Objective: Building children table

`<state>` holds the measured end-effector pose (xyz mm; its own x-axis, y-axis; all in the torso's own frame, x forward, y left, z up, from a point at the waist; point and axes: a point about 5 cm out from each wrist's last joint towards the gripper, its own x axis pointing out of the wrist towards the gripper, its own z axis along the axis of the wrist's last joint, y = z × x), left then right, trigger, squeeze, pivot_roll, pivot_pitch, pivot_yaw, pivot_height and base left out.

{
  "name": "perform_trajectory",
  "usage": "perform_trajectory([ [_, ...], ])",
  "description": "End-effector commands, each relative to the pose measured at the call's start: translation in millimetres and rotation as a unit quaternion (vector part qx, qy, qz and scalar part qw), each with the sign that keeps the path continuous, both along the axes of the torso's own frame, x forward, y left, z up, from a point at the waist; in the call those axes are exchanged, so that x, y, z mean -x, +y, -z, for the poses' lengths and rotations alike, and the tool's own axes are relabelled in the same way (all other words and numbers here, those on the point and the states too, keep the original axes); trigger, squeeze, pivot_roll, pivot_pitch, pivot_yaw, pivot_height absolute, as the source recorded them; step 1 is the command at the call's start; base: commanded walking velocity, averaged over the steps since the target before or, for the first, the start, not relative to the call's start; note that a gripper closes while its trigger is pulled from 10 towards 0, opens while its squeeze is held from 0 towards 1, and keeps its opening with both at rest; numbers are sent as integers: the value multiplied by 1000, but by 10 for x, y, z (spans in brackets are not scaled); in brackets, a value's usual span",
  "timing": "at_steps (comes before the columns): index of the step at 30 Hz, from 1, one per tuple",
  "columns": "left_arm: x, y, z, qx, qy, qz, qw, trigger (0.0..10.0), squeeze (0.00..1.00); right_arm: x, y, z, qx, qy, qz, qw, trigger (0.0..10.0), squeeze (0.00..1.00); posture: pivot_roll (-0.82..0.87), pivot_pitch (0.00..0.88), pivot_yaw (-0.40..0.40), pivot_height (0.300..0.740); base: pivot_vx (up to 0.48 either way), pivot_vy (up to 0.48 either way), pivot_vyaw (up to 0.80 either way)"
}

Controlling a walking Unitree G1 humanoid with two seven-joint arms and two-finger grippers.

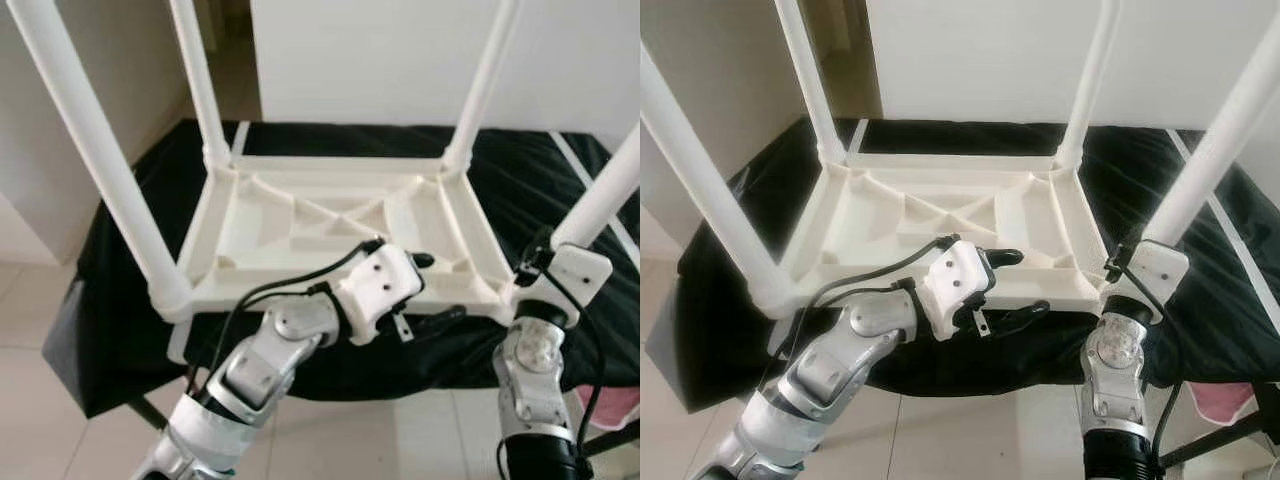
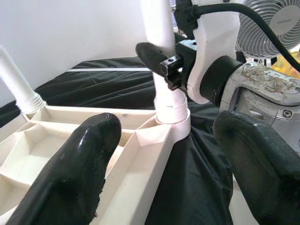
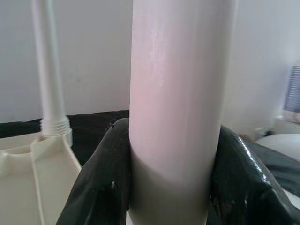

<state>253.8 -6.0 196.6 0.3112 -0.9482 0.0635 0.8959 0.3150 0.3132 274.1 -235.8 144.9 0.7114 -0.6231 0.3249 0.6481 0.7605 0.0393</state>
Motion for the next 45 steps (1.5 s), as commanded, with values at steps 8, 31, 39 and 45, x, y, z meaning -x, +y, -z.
perform_trajectory([
  [8, 2, -1, -17, -7, -1, 17, 1000, 10000, 0, 335, -414, 648, -80, 135, 162, 974, 10000, 0, -71, 57, 17, 740, 0, 0, 0],
  [31, 9, -11, -23, -5, 1, 23, 1000, 10000, 0, 515, -814, 717, -134, 124, 320, 930, 10000, 0, -72, 61, 26, 740, 0, 0, 0],
  [39, 9, -15, -25, -5, 2, 24, 1000, 10000, 0, 424, -770, 661, -125, 111, 283, 944, 10000, 0, -74, 60, 27, 740, 0, 0, 0],
  [45, 8, -20, -22, -5, 3, 25, 1000, 10000, 0, 374, -735, 618, -125, 94, 261, 953, 10000, 0, -73, 59, 25, 740, 0, 0, 0],
])
